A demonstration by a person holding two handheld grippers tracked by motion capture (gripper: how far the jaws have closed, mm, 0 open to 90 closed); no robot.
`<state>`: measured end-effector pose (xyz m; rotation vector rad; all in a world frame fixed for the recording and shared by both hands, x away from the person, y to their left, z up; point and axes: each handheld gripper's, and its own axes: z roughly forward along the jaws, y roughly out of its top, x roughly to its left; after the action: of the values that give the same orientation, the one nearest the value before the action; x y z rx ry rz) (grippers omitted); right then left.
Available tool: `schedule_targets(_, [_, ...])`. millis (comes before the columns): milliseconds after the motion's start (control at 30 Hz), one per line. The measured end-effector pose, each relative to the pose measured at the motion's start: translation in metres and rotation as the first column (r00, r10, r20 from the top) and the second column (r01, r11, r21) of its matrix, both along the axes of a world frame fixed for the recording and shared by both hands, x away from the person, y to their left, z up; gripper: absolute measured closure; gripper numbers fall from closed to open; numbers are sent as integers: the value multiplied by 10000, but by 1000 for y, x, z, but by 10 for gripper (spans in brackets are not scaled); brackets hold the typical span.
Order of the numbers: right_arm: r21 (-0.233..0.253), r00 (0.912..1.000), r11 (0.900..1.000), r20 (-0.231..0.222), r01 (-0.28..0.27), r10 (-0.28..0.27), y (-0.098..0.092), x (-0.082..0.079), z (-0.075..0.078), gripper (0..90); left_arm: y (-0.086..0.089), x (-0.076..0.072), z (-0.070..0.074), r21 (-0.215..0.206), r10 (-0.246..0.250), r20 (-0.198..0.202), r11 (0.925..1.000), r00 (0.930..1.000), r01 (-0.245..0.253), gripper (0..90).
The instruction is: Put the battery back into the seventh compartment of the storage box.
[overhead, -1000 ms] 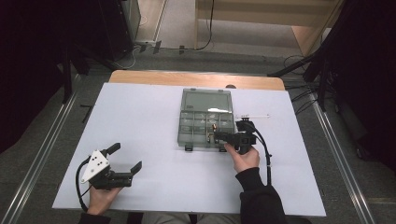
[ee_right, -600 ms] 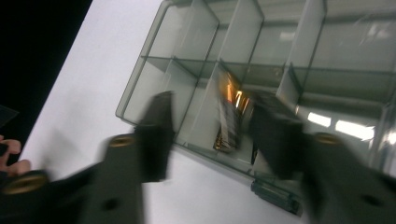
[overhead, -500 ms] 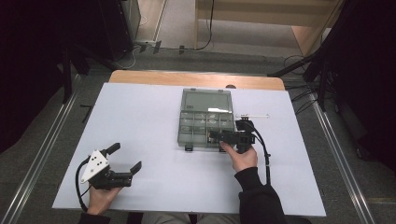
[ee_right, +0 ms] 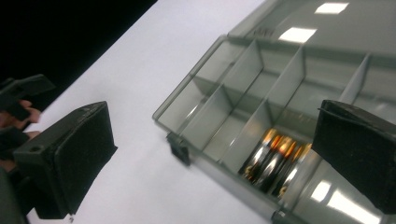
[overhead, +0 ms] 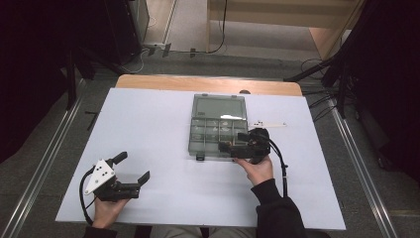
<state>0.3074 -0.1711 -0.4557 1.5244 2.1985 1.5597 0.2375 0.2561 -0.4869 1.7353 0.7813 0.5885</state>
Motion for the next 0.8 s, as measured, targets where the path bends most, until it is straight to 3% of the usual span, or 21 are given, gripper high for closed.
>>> schedule_targets(100, [-433,9952,9990,972,126,-84,1,-6,5,0,0,0,0,-22,12,6,10000,10000,-12,0])
schedule_targets(200, [-607,9828,9978,1841,276,-160,-1,-13,9,0,0,0,0,-23,11,11,10000,10000,-11,0])
schedule_targets(367, [-664,9467,9946,3176,795,-545,-13,-26,12,0,0,0,0,-18,15,16,10000,10000,-15,0])
schedule_targets(433, [-752,9389,9925,3379,966,-658,-19,-30,10,0,0,0,0,-14,21,17,10000,10000,-21,0])
schedule_targets(567, [-993,9344,9860,3440,1342,-925,-32,-36,3,0,0,-1,0,-51,92,123,9999,9999,-91,0])
schedule_targets(700, [-683,9297,9825,3406,1731,-1401,-48,-41,-6,0,2,-4,2,-202,245,296,9995,9993,-239,0])
schedule_targets(800, [-506,9259,9804,3412,1904,-1622,-60,-45,-10,0,3,-3,1,-262,302,201,9992,9993,-297,0])
